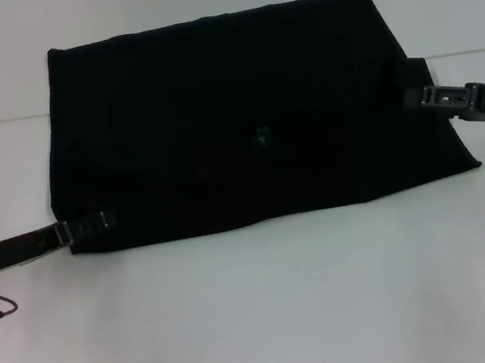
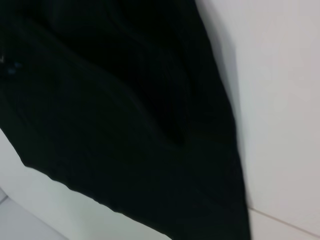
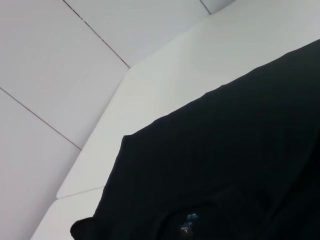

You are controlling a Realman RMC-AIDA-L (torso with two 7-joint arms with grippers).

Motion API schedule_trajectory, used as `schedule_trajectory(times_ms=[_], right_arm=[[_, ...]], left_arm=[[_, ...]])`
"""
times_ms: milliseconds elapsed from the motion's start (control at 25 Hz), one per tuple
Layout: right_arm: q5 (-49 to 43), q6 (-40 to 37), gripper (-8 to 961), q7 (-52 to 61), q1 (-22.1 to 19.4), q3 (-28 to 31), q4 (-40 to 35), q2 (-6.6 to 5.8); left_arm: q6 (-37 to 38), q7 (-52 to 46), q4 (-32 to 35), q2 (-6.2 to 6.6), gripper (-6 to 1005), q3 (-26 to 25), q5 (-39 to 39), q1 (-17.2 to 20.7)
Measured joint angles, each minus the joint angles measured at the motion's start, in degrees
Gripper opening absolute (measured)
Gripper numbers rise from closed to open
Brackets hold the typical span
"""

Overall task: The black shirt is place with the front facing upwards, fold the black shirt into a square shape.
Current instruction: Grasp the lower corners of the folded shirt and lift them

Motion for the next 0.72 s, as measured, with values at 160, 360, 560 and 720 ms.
schedule_trajectory(times_ms=[160, 360, 560, 720], right_arm=[[0.7, -0.5, 914, 0.0, -0.3, 0.1, 0.0, -0.05], [0.8, -0.7, 907, 0.0, -0.3, 0.6, 0.0, -0.12], [0.8, -1.3, 900, 0.0, -0.4, 1.3, 0.1, -0.14], [0.8, -1.8, 894, 0.0, -0.3, 1.4, 0.0, -0.46]], left_arm=[[-0.9, 0.8, 0.0, -0.24, 842, 0.6, 0.1, 0.2], [-2.0, 0.7, 1.1, -0.71, 777, 0.6, 0.1, 0.8], [-2.0, 0.5, 1.3, -0.88, 673, 0.8, 1.2, 0.7], [-1.5, 0.5, 1.4, -0.93, 589, 0.5, 1.2, 0.6]])
